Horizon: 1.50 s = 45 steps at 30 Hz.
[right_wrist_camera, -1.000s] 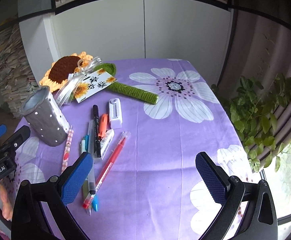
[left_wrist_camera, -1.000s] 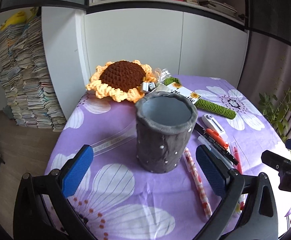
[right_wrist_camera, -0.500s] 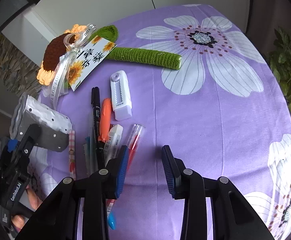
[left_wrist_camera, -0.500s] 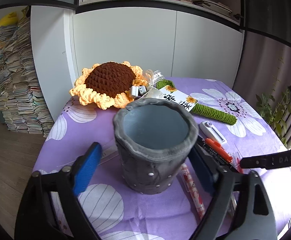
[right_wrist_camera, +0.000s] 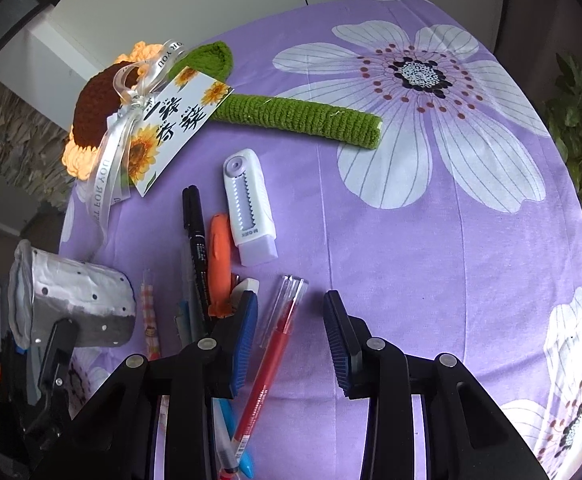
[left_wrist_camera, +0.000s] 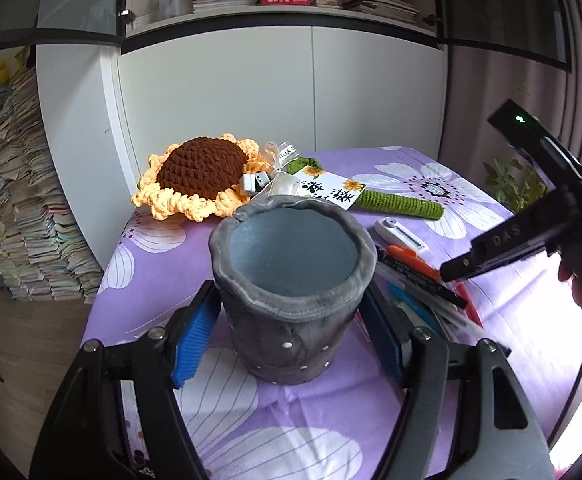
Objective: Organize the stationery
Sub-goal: 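Grasp the red pen with the right tool while the left tool holds the grey cup, then lift the red pen with the right tool and drop it into the grey cup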
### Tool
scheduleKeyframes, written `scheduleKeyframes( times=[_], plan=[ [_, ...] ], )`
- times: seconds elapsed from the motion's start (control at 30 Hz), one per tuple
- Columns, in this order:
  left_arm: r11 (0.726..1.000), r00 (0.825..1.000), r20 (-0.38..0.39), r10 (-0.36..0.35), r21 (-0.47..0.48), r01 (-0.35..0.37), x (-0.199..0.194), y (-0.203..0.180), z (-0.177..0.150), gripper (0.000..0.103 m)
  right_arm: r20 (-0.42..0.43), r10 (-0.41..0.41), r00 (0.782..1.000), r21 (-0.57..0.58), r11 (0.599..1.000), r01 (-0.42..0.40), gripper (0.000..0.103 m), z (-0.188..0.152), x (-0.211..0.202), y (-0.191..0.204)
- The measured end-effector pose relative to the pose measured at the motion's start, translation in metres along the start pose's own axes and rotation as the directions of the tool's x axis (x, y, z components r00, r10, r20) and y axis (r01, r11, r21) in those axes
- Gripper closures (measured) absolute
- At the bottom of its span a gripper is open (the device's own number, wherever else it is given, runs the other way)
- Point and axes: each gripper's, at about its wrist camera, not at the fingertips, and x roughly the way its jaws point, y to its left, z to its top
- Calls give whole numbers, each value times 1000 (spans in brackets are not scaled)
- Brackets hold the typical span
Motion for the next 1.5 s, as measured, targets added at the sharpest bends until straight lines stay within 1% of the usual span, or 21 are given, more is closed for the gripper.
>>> scheduleKeyframes(
  times=[0.13, 0.17, 0.23, 0.3, 0.33, 0.4, 0.5, 0.53, 0.7, 0.8, 0.83, 0.87, 0.9, 0.97, 1.03, 1.17, 1.27, 1.4, 1.5],
  plan=[
    [999, 999, 32, -34, 7, 34, -4, 0, -5, 32, 3, -52, 999, -46, 998, 53, 66, 2, 4, 11],
    [999, 998, 32, -47, 6, 46, -3, 0, -6, 30, 3, -65, 998, -54, 996, 65, 67, 3, 5, 13],
    [998, 997, 36, -65, -6, 65, -2, 2, -5, 28, 4, -96, 995, -80, 992, 96, 71, 6, 9, 18],
    [996, 996, 38, -80, -34, 82, 0, 6, -4, 25, 7, -131, 991, -104, 986, 131, 82, 8, 11, 25],
    [996, 996, 33, -77, -45, 79, 1, 7, -4, 25, 8, -143, 990, -112, 983, 143, 83, 8, 12, 27],
    [996, 997, 26, -67, -61, 68, 3, 9, -4, 25, 2, -137, 991, -126, 983, 136, 86, 7, 13, 30],
    [996, 997, 51, -58, -68, 61, -2, 9, -5, 25, -1, -89, 996, -120, 989, 88, 87, 4, 7, 29],
    [996, 996, 64, -57, -69, 62, -5, 9, -6, 25, 16, -76, 997, -119, 990, 78, 87, 2, 1, 29],
    [997, 991, 126, -50, -52, 57, -18, 6, -7, 25, 124, -68, 990, -145, 986, 86, 87, -10, -37, 34],
    [997, 990, 128, -57, -46, 63, -18, 6, -7, 26, 180, -48, 982, -156, 985, 77, 87, -22, -62, 37],
    [997, 990, 127, -62, -47, 68, -17, 7, -6, 33, 203, -40, 978, -161, 984, 74, 87, -26, -70, 39],
    [996, 990, 126, -66, -48, 73, -17, 8, -6, 36, 221, -31, 975, -166, 984, 69, 87, -31, -78, 40],
    [996, 990, 127, -69, -50, 76, -17, 8, -6, 36, 238, -18, 971, -170, 984, 60, 87, -34, -86, 41],
    [996, 989, 127, -70, -49, 77, -17, 9, -6, 36, 275, 14, 961, -180, 983, 37, 87, -40, -102, 46],
    [996, 989, 127, -74, -47, 81, -17, 8, -7, 36, 319, 40, 947, -202, 979, 27, 87, -46, -120, 54],
    [995, 989, 126, -78, -44, 84, -18, 8, -7, 36, 418, 99, 903, -260, 966, 14, 87, -54, -155, 73],
    [995, 989, 125, -80, -45, 86, -17, 8, -7, 36, 472, 135, 871, -300, 954, 14, 87, -54, -174, 89],
    [995, 989, 123, -82, -43, 88, -17, 8, -7, 36, 501, 197, 843, -358, 934, -6, 87, -49, -186, 112],
    [995, 989, 123, -83, -43, 89, -17, 8, -7, 36, 501, 252, 828, -411, 911, -29, 87, -44, -188, 132]
  ],
)
